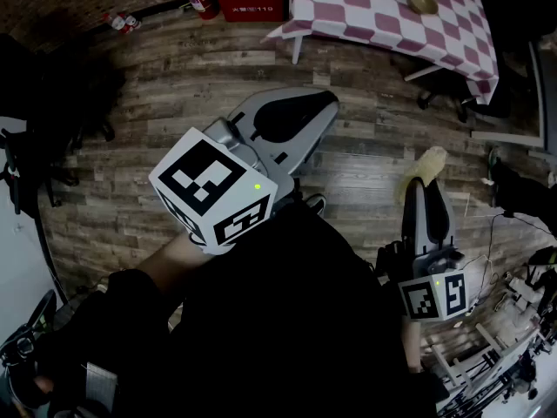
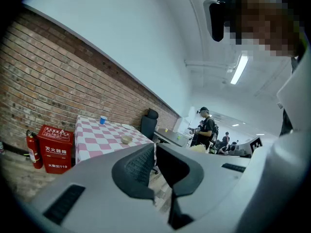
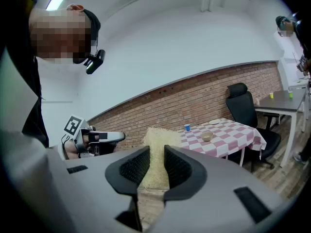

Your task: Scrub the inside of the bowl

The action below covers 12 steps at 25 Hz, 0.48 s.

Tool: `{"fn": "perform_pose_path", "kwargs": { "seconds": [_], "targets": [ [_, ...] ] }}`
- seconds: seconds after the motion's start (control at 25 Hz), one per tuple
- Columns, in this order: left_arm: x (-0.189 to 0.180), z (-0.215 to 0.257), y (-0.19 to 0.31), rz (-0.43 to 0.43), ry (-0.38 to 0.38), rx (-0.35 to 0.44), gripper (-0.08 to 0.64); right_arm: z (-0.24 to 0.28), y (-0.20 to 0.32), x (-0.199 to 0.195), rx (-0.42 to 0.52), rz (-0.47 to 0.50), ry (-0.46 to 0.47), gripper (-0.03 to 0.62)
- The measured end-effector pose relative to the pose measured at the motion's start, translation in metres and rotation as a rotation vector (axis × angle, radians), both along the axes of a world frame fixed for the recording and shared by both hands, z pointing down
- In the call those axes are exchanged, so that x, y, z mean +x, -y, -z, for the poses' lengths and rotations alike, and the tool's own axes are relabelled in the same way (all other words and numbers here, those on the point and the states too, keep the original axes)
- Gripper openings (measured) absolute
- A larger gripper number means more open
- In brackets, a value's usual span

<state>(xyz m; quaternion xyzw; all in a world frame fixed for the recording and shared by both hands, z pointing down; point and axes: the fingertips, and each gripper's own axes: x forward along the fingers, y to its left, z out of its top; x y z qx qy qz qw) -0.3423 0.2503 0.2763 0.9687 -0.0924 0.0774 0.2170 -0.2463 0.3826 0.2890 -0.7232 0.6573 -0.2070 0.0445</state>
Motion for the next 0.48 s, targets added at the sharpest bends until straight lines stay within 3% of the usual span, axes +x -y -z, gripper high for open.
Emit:
{"fn": "perform_pose_path", "kwargs": {
  "seconds": [0.48],
  "targets": [
    [0.0082, 0.0007, -0.0019, -0.023, 0.014, 0.004, 0.023, 0.0004, -0.0066, 0.0045, 0.005, -0.027, 0.002, 0.103]
  ]
}}
